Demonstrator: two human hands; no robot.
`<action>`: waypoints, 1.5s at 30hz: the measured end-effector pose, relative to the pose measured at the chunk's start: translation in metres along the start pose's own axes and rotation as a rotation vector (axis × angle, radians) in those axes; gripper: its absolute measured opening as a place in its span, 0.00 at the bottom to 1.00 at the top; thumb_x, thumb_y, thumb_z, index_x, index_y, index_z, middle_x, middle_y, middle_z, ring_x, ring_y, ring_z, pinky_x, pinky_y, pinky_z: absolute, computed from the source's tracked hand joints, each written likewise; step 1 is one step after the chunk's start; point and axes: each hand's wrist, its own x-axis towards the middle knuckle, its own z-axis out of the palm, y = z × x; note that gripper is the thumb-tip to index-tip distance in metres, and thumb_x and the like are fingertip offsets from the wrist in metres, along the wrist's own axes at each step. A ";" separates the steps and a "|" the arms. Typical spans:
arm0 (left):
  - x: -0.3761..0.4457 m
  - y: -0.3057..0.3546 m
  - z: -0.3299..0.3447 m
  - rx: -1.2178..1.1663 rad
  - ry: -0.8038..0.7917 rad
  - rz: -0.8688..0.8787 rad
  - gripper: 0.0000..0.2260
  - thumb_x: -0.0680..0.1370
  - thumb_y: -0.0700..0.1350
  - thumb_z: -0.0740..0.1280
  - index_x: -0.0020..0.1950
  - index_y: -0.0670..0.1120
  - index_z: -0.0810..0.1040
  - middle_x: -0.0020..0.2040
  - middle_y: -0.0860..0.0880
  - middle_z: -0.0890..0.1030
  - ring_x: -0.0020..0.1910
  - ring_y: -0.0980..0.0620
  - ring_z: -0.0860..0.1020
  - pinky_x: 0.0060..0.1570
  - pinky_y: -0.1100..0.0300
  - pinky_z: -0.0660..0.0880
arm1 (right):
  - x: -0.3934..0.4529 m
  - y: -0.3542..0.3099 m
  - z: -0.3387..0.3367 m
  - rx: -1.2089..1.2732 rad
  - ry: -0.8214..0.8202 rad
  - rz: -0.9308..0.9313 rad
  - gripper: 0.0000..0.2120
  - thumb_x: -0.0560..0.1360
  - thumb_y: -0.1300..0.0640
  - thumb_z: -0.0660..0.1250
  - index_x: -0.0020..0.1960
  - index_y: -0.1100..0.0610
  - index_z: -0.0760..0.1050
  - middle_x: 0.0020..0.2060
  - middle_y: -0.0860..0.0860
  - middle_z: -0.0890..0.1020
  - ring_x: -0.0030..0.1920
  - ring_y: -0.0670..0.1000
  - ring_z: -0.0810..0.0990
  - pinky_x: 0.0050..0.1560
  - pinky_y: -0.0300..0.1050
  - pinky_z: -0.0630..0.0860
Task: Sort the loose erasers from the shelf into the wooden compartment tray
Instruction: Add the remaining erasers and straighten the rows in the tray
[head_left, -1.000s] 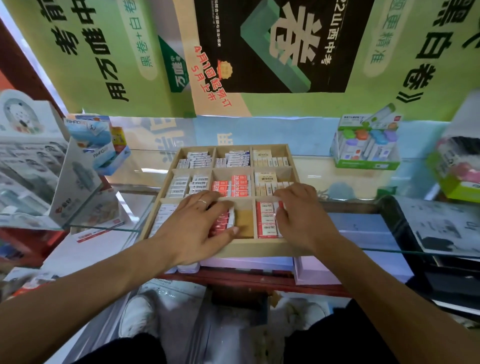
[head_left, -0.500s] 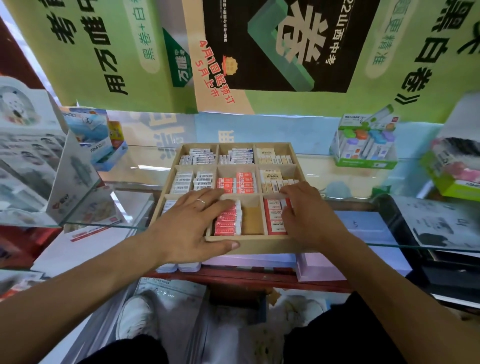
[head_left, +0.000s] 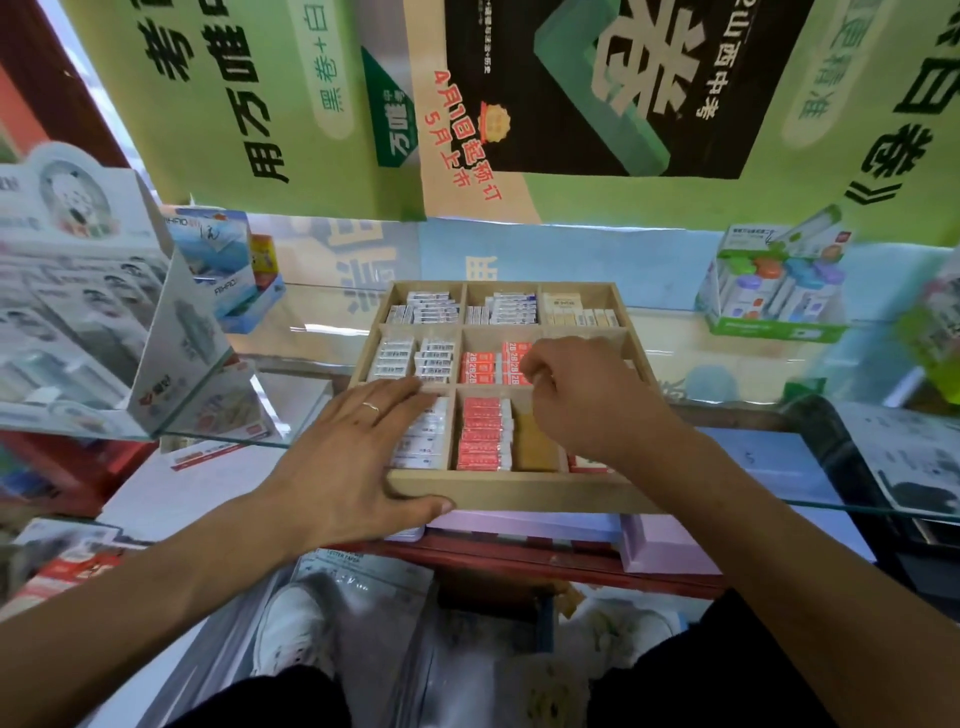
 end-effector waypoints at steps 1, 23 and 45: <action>-0.001 0.000 0.002 0.014 0.009 0.004 0.45 0.64 0.74 0.61 0.74 0.48 0.67 0.74 0.47 0.68 0.72 0.46 0.66 0.71 0.55 0.58 | 0.005 -0.006 -0.001 0.003 -0.019 0.036 0.11 0.76 0.62 0.60 0.55 0.61 0.77 0.52 0.56 0.81 0.51 0.56 0.79 0.54 0.54 0.78; -0.002 0.000 0.004 0.054 0.009 0.020 0.43 0.66 0.73 0.60 0.73 0.46 0.67 0.72 0.45 0.69 0.71 0.44 0.68 0.68 0.48 0.64 | 0.015 -0.007 0.019 0.522 -0.284 0.407 0.10 0.78 0.65 0.60 0.54 0.66 0.77 0.46 0.61 0.84 0.43 0.56 0.86 0.44 0.49 0.83; 0.001 -0.001 0.006 0.060 -0.007 -0.001 0.44 0.65 0.76 0.57 0.74 0.50 0.65 0.74 0.49 0.66 0.73 0.47 0.64 0.68 0.47 0.65 | 0.006 -0.017 0.019 0.358 -0.292 0.319 0.12 0.74 0.61 0.60 0.52 0.65 0.77 0.48 0.62 0.83 0.50 0.62 0.83 0.52 0.63 0.79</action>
